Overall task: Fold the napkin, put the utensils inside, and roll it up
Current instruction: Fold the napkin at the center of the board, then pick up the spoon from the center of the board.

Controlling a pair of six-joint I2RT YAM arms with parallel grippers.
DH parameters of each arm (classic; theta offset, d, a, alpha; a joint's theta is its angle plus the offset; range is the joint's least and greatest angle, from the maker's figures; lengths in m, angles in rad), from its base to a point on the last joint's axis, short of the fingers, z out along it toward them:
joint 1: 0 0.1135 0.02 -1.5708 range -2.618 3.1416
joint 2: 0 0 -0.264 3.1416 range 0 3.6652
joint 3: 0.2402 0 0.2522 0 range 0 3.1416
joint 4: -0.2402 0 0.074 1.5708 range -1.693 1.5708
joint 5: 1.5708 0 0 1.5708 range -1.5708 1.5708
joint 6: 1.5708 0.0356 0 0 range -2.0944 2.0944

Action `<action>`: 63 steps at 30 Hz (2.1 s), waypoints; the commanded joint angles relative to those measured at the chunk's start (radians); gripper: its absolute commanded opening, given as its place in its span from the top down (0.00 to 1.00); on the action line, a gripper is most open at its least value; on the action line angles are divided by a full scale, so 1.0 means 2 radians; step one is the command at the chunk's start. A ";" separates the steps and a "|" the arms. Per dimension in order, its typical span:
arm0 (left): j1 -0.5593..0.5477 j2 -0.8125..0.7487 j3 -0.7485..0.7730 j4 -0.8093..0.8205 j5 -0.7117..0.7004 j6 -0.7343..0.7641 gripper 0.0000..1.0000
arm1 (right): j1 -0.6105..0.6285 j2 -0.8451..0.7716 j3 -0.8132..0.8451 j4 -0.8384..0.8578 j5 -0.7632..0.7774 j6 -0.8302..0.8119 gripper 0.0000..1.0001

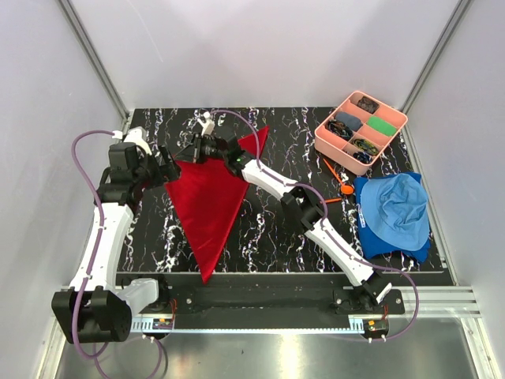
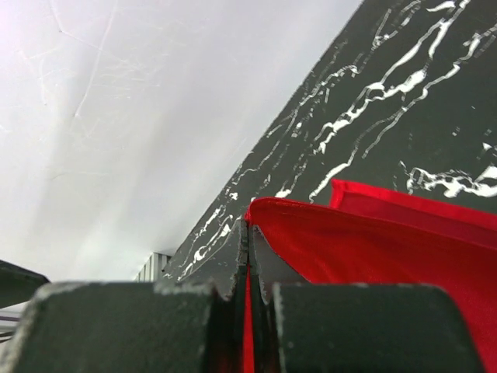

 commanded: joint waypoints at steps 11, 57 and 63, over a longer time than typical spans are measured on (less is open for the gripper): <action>0.006 -0.003 0.010 0.024 0.016 -0.006 0.01 | 0.011 0.021 0.033 0.025 0.002 -0.008 1.00; -0.033 -0.011 -0.007 0.039 0.034 0.008 0.01 | -0.285 -0.540 -0.651 -0.343 0.336 -0.400 0.26; -0.033 -0.009 -0.005 0.040 0.036 0.008 0.01 | -0.308 -0.501 -0.648 -0.340 0.354 -0.425 0.27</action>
